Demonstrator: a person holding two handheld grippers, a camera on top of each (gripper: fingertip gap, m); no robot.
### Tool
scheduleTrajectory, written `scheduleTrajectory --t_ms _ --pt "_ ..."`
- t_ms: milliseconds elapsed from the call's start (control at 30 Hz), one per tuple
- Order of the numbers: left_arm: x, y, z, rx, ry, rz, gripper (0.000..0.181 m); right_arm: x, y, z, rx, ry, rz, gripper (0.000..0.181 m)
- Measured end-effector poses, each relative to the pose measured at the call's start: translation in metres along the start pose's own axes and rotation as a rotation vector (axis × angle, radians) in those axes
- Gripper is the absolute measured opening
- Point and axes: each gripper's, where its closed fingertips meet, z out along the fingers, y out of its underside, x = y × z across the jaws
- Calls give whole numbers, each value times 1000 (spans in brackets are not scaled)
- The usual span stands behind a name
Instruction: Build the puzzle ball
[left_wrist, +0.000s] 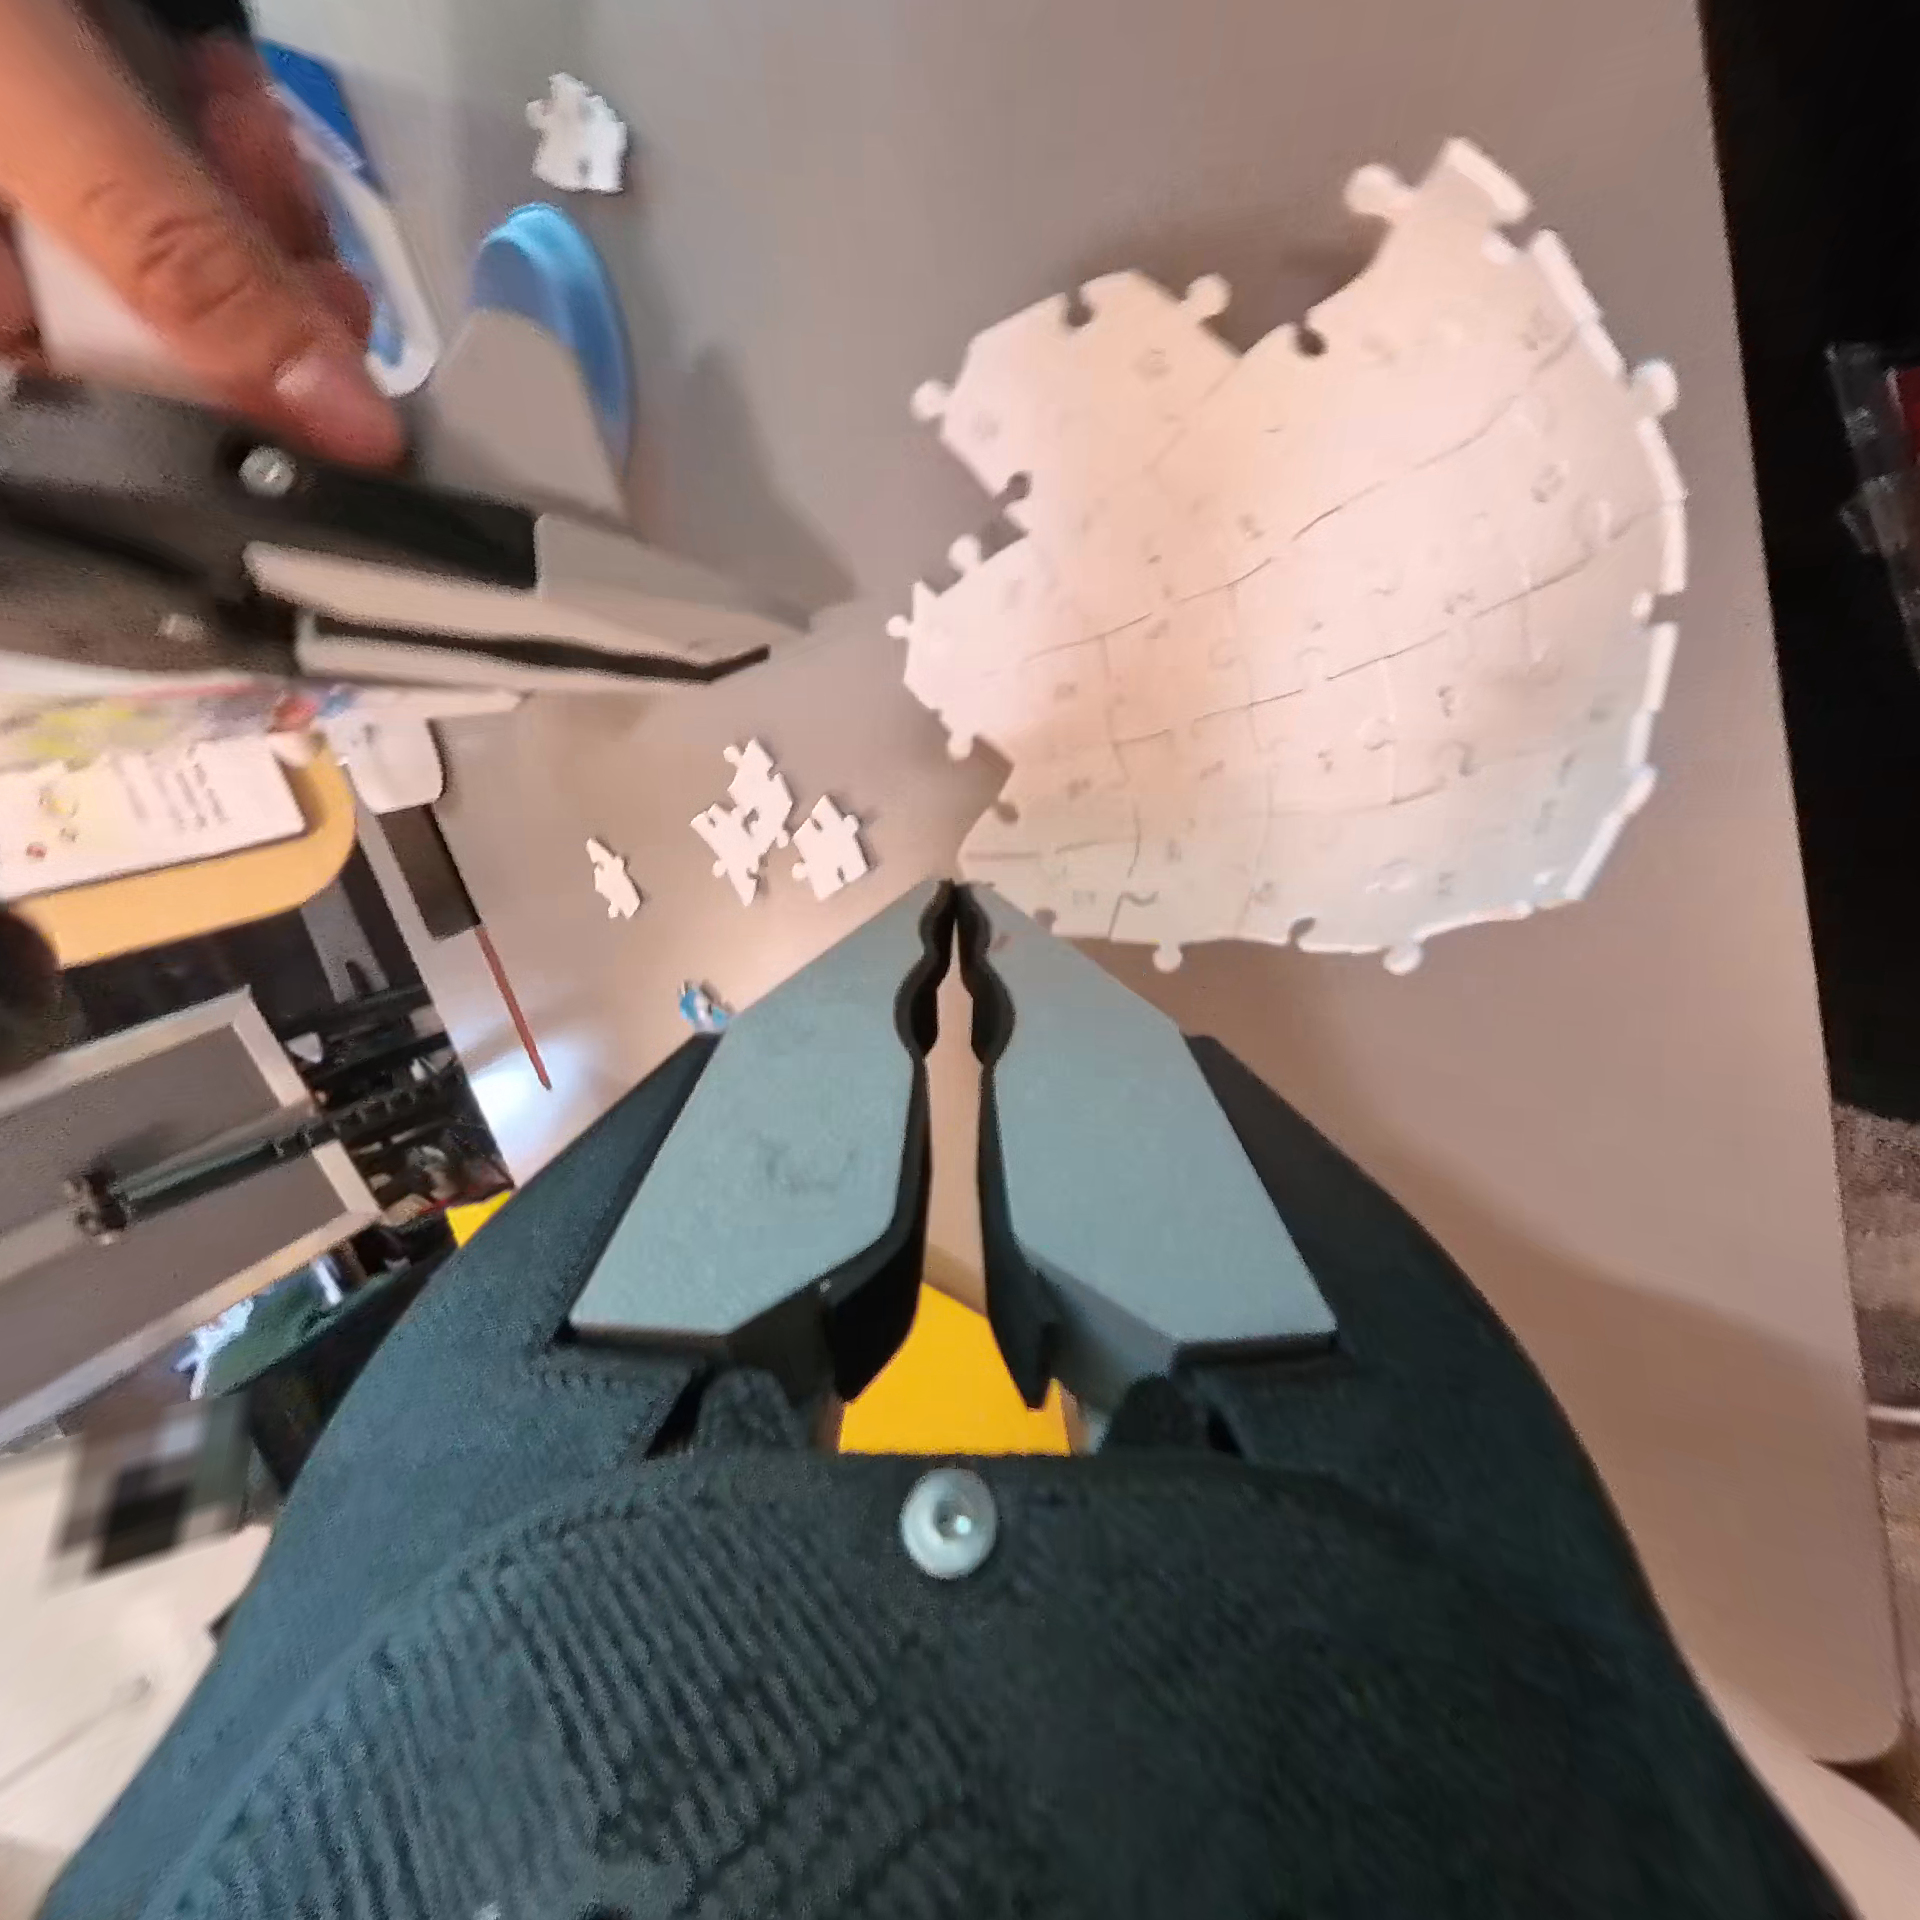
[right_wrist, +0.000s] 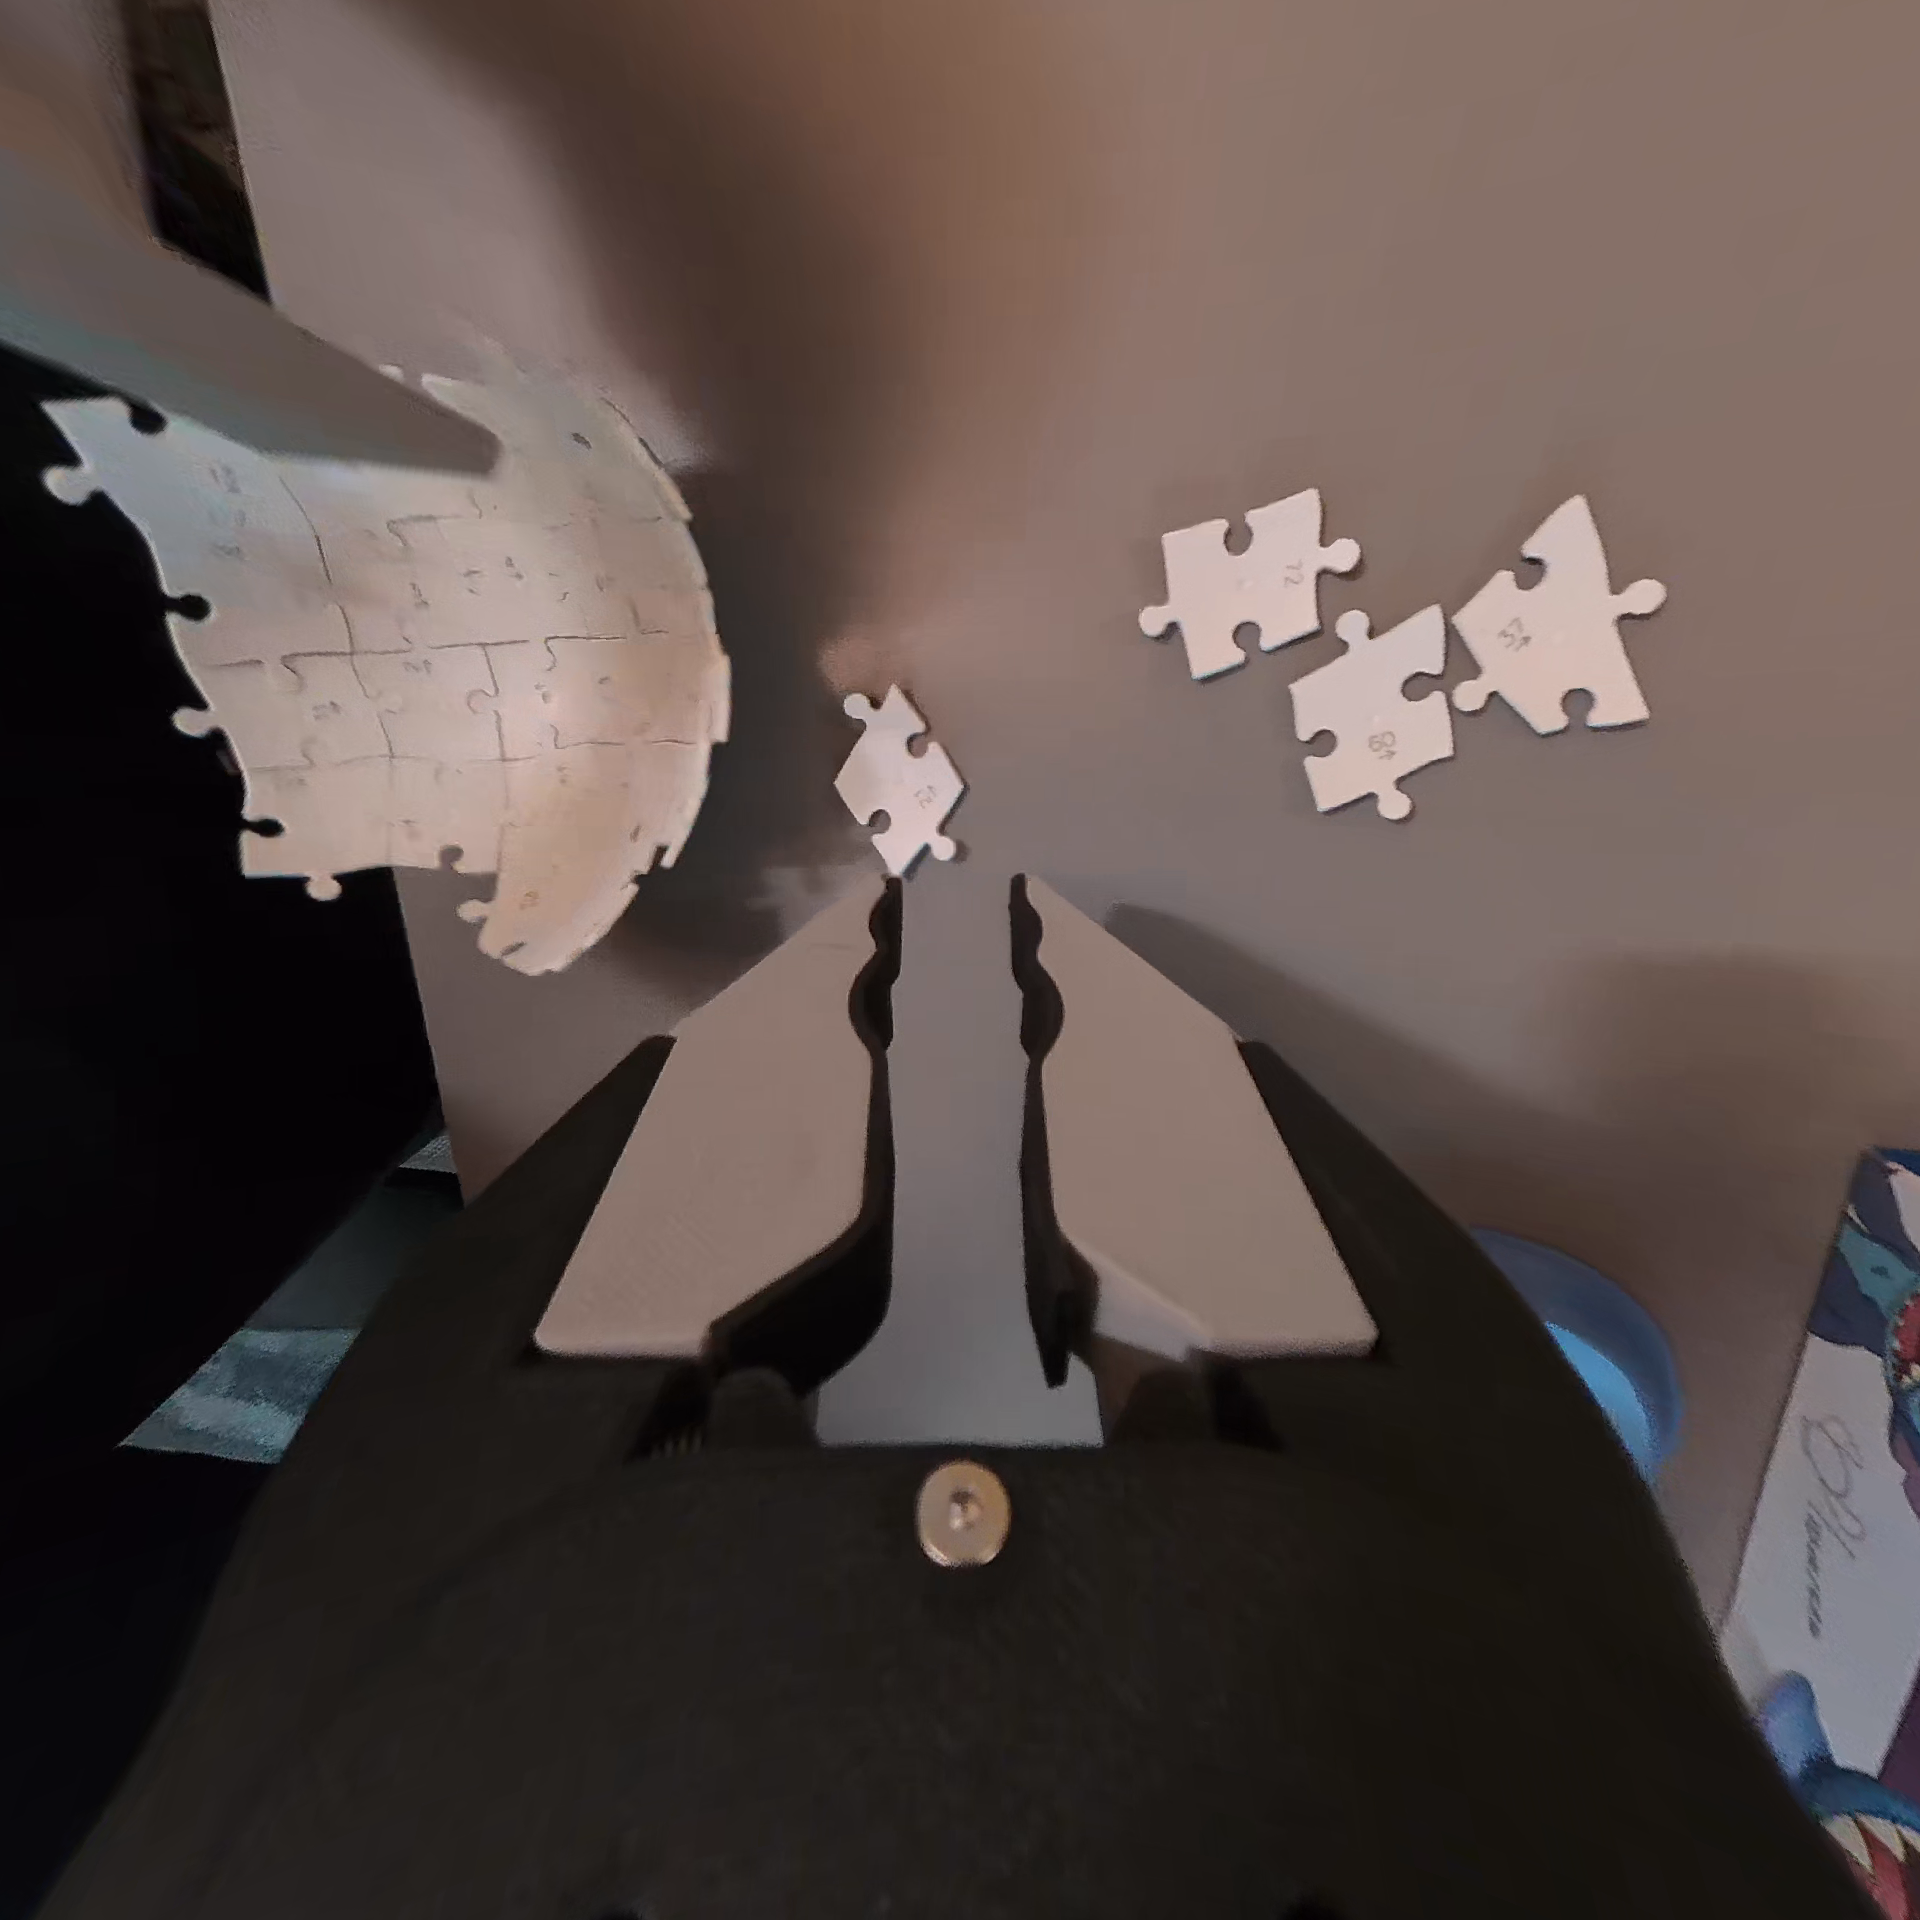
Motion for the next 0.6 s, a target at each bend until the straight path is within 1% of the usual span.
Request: scheduleTrajectory --t_ms 133,233,333,433,500,600 --pt "1 7 -12 75 3 -136 0 3 0 -13 30 28 13 18" --pt "15 -4 -16 176 34 -197 0 5 2 -21 37 65 13 18" --pt "33 -10 -15 215 85 -215 0 8 2 -29 48 111 15 18" --pt "48 -15 -12 234 146 -215 0 3 -3 -30 86 86 52 18" --pt "51 -18 -10 245 156 -221 0 -3 -4 -30 104 64 87 19" --pt "51 -21 -6 262 151 -228 0 -15 4 -35 134 77 117 19"
